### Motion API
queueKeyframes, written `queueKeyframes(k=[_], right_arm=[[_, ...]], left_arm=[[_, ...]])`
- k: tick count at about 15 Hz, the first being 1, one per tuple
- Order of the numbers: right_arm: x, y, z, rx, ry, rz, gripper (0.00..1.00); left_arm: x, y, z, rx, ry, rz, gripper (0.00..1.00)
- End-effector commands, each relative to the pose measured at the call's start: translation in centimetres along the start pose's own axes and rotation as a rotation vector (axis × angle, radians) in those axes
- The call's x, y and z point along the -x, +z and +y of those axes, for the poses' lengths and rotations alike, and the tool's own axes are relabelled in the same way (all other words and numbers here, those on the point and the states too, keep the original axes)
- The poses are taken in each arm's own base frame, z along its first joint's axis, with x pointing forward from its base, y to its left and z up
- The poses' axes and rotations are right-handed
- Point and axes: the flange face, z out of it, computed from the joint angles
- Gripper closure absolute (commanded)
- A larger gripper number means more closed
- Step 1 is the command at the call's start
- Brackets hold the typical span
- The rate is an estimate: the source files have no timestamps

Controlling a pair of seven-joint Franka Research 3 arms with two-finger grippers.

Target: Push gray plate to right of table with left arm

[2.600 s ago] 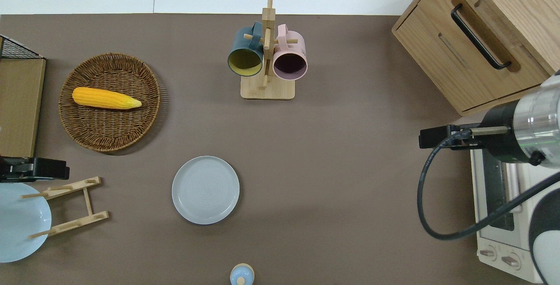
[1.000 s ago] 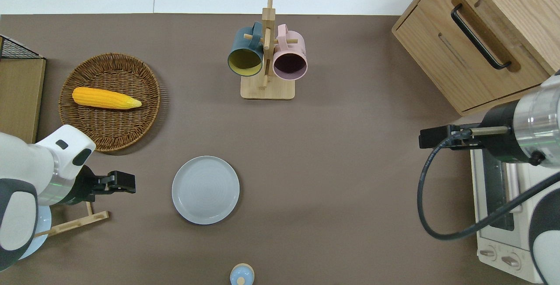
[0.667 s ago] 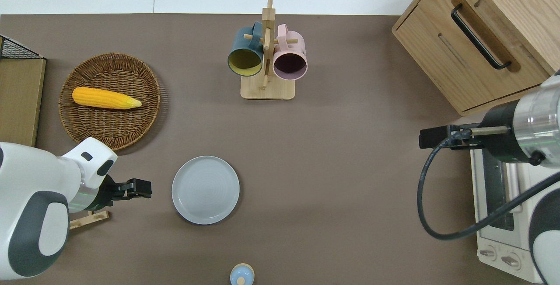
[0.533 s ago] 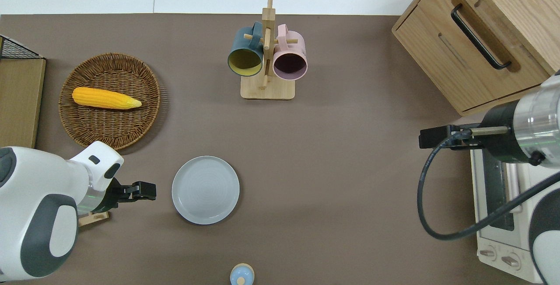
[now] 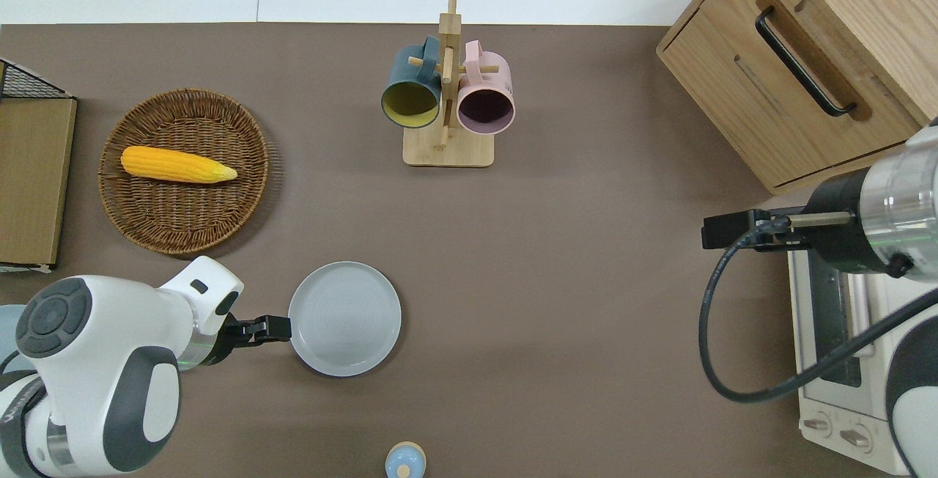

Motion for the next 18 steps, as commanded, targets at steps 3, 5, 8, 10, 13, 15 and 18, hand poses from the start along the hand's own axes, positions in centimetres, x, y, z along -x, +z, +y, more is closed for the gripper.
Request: queueKeyframes(k=[3,5,8,10,13,15,18], right_arm=[[-0.1,-0.3,0.0,-0.018,0.004,0.000,0.005],[-0.1,-0.3,-0.1,-0.018,0.003,0.000,0.005],[-0.1,-0.3,-0.1,-0.018,0.003,0.000,0.005],[-0.1,-0.3,-0.1,-0.018,0.003,0.000,0.005],[-0.1,-0.3,-0.1,-0.018,0.003,0.000,0.005],[-0.1,-0.3,0.0,-0.018,0.004,0.000,0.005],[-0.1,-0.3,-0.1,-0.018,0.003,0.000,0.005]], left_arm=[[0.7,4.5,1.8,0.009,-0.029,0.011,0.04],[0.5,5.1,1.8,0.008,-0.034,0.005,0.07],[0.2,6.1,1.8,0.008,-0.037,-0.002,0.09],[0.2,6.3,1.7,0.008,-0.037,-0.005,0.13],[-0.2,7.3,1.6,0.010,-0.040,-0.006,0.21],[-0.2,7.7,2.1,0.009,-0.033,-0.008,0.45],[-0.2,7.7,2.3,0.017,-0.044,-0.007,0.83]])
